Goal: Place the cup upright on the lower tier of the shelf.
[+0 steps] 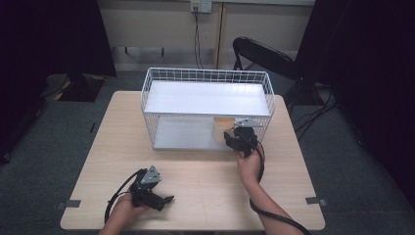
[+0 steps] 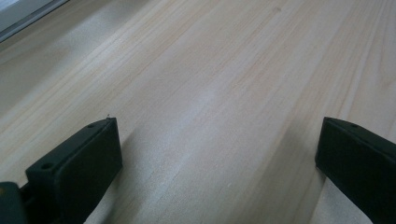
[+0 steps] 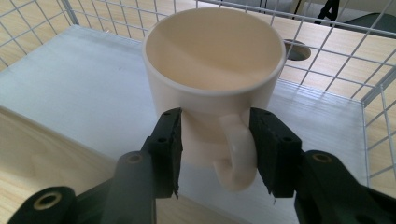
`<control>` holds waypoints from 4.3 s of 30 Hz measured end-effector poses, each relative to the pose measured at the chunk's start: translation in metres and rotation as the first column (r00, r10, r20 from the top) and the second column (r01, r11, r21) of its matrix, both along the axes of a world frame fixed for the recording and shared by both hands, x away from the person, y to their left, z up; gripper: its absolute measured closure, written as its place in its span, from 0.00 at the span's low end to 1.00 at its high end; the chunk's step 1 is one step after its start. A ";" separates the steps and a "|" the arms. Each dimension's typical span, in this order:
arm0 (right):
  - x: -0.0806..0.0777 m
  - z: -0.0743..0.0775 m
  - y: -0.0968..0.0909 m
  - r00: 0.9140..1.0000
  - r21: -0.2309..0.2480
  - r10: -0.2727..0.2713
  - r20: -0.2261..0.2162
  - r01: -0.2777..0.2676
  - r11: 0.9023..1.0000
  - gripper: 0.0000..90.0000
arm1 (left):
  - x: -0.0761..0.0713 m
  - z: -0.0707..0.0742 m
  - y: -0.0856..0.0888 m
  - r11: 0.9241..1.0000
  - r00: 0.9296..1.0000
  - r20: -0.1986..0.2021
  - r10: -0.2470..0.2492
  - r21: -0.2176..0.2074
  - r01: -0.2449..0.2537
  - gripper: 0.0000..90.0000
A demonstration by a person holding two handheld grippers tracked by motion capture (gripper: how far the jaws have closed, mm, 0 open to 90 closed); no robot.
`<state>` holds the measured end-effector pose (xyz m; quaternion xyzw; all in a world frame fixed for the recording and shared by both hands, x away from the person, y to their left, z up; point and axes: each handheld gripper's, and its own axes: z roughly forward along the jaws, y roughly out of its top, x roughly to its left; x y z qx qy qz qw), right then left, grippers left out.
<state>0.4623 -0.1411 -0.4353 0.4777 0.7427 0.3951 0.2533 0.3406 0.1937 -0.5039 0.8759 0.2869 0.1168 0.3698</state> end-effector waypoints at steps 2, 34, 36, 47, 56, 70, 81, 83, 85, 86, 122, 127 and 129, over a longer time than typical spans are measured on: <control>0.001 0.000 0.000 1.000 0.002 -0.001 0.002 0.001 1.000 0.63 | 0.000 0.000 0.000 1.000 1.000 0.000 0.000 0.000 0.000 0.00; -0.001 0.003 -0.002 0.999 -0.030 0.039 0.013 -0.039 0.999 0.41 | 0.000 0.000 0.000 1.000 1.000 0.000 0.000 0.000 0.000 0.00; -0.004 0.004 -0.002 0.999 -0.031 0.046 0.019 -0.045 0.998 0.37 | 0.000 0.000 0.000 1.000 1.000 0.000 0.000 0.001 0.000 0.00; -0.017 0.002 -0.006 0.996 -0.021 0.089 -0.005 -0.089 0.996 0.16 | 0.000 0.000 0.000 1.000 1.000 0.000 0.000 0.000 0.000 0.00; -0.031 0.004 -0.015 0.991 0.010 0.131 -0.002 -0.131 0.991 0.15 | 0.000 0.000 0.000 1.000 1.000 0.000 0.000 -0.001 0.000 0.00; -0.045 0.005 -0.029 0.979 0.026 0.203 -0.002 -0.203 0.979 0.15 | 0.000 0.000 0.000 1.000 1.000 0.000 0.000 0.000 0.000 0.00; -0.059 0.003 -0.039 0.966 0.017 0.259 -0.003 -0.259 0.966 0.16 | 0.000 0.000 0.000 1.000 1.000 0.000 0.000 0.000 0.000 0.00; -0.061 0.003 -0.043 0.965 0.013 0.263 -0.002 -0.263 0.965 0.16 | 0.000 0.000 0.000 1.000 1.000 0.000 0.000 -0.001 0.000 0.00; -0.063 0.002 -0.046 0.964 0.015 0.268 -0.001 -0.267 0.963 0.16 | 0.000 0.000 0.000 1.000 1.000 0.000 0.000 -0.001 0.000 0.00; -0.064 0.001 -0.047 0.963 0.011 0.268 0.007 -0.268 0.963 0.16 | 0.000 0.000 0.000 1.000 1.000 0.000 0.000 -0.001 0.000 0.00; -0.099 -0.037 -0.091 0.947 -0.013 0.314 -0.066 -0.315 0.949 0.17 | 0.000 0.000 0.000 1.000 1.000 0.000 0.000 0.001 0.000 0.00; -0.101 -0.042 -0.094 0.945 -0.027 0.320 -0.067 -0.322 0.946 0.17 | 0.000 0.000 0.000 1.000 1.000 0.000 0.000 0.000 0.000 0.00; -0.101 -0.044 -0.095 0.945 -0.026 0.320 -0.068 -0.322 0.946 0.17 | 0.000 0.000 0.000 1.000 1.000 0.000 0.000 0.000 0.000 0.00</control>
